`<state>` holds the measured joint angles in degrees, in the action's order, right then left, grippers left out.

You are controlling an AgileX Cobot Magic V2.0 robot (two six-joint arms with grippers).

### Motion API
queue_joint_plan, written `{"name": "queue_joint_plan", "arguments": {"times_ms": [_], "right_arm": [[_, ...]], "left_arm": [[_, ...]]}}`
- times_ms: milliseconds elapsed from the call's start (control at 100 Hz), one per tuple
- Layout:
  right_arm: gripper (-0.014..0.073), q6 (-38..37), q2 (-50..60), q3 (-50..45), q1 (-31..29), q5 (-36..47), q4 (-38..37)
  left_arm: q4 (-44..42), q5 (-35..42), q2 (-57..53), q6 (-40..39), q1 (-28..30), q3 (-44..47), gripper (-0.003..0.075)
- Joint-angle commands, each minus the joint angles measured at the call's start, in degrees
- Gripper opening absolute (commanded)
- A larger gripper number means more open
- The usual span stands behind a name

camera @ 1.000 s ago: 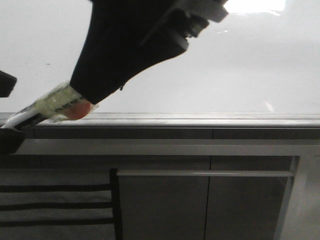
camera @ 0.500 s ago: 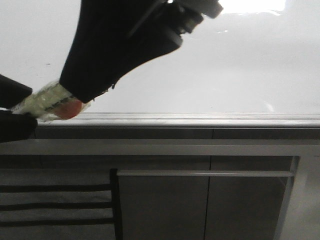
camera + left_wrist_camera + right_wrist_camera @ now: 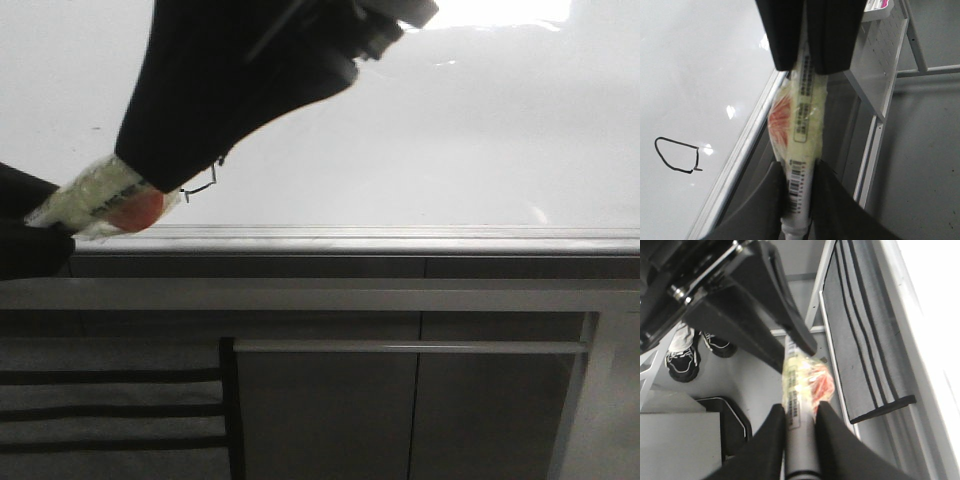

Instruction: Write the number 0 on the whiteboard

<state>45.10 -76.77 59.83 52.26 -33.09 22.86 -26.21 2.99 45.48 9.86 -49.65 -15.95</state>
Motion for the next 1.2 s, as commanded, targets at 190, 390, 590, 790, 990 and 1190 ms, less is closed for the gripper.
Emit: {"name": "queue_joint_plan", "arguments": {"times_ms": [190,390,590,790,990,1190], "right_arm": [[0.0505,-0.66,2.72,2.40,-0.37,12.32,1.05],[0.0459,-0.66,7.84,2.40,-1.21,26.54,1.05],[0.0451,-0.66,12.85,2.40,-4.22,27.55,1.05],[0.0451,-0.66,15.19,2.21,-5.35,22.72,1.11],[0.0451,-0.66,15.19,1.83,-5.35,19.23,1.82],[0.0451,-0.66,15.19,1.83,-5.35,18.88,3.28]], "left_arm": [[6.86,4.91,-0.08,-1.55,0.76,-1.90,-0.0020],[23.00,10.28,-0.08,-1.55,9.56,-1.90,-0.0020],[40.29,13.55,4.72,-1.55,21.09,-1.90,-0.0020],[44.71,20.04,12.56,-3.91,23.05,-1.90,-0.0020],[44.44,32.78,19.35,-8.18,20.40,-2.00,-0.0020],[45.72,35.57,25.75,-11.06,17.32,-4.51,-0.0020]]}}
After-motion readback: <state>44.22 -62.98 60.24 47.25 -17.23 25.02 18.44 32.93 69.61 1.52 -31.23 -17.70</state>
